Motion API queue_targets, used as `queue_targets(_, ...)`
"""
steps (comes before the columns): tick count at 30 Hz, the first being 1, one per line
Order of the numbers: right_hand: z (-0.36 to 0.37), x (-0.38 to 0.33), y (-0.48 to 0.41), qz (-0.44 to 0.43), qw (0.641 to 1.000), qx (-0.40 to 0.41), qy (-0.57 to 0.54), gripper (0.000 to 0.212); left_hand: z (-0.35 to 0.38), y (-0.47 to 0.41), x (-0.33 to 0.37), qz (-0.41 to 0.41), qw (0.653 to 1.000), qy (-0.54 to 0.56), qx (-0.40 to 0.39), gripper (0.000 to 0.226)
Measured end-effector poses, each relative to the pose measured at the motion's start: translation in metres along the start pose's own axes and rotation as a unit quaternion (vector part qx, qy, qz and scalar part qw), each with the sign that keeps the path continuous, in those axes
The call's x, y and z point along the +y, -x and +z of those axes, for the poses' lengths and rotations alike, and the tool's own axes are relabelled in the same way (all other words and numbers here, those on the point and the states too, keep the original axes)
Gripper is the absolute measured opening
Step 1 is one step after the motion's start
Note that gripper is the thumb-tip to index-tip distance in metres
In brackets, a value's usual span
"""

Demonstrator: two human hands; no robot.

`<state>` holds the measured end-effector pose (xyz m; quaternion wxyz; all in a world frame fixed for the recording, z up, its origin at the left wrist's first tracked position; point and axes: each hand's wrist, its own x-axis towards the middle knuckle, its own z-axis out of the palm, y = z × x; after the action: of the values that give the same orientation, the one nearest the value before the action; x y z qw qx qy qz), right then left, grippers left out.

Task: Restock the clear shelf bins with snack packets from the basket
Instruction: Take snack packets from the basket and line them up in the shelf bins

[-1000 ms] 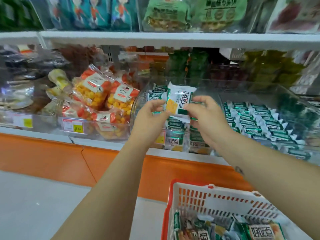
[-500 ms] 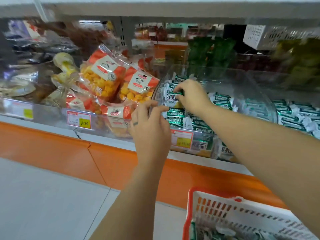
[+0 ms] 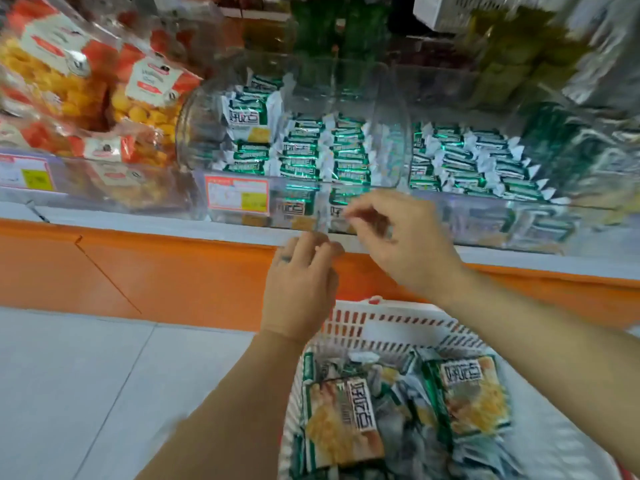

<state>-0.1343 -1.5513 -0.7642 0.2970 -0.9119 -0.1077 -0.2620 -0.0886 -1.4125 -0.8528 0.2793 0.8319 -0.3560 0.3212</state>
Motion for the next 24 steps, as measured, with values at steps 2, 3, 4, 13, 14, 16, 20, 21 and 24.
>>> queue_targets(2,-0.003,0.021,0.044,0.049,0.997,-0.055,0.011,0.012,0.018,0.031,0.025,-0.046,0.996,0.021,-0.076,0.027)
queue_targets(3,-0.003,0.033,0.063,0.078,0.993,-0.082,0.015,0.012,0.026,0.046,0.035,-0.075,0.990,0.031,-0.118,0.029)
queue_targets(4,-0.001,0.046,0.080,0.110,0.988,-0.111,0.021,0.013,0.032,0.060,0.044,-0.109,0.979,0.041,-0.168,0.031)
queue_targets(13,0.025,0.154,0.184,0.277,0.815,-0.469,0.198,0.044,0.091,0.130,0.049,-0.230,0.788,0.047,-0.570,0.047)
queue_targets(14,0.025,0.159,0.187,0.275,0.801,-0.488,0.213,0.047,0.095,0.133,0.048,-0.234,0.772,0.046,-0.589,0.048)
queue_targets(16,0.028,0.164,0.189,0.266,0.787,-0.501,0.243,0.048,0.100,0.137,0.048,-0.243,0.751,0.041,-0.612,0.048)
queue_targets(20,0.036,0.167,0.177,0.263,0.757,-0.529,0.278,0.047,0.103,0.142,0.049,-0.249,0.751,0.030,-0.611,0.049)
queue_targets(21,0.039,0.167,0.176,0.271,0.744,-0.543,0.280,0.045,0.103,0.142,0.049,-0.251,0.755,0.025,-0.606,0.049)
queue_targets(24,0.049,0.169,0.182,0.301,0.705,-0.583,0.268,0.048,0.103,0.142,0.049,-0.251,0.759,0.019,-0.600,0.050)
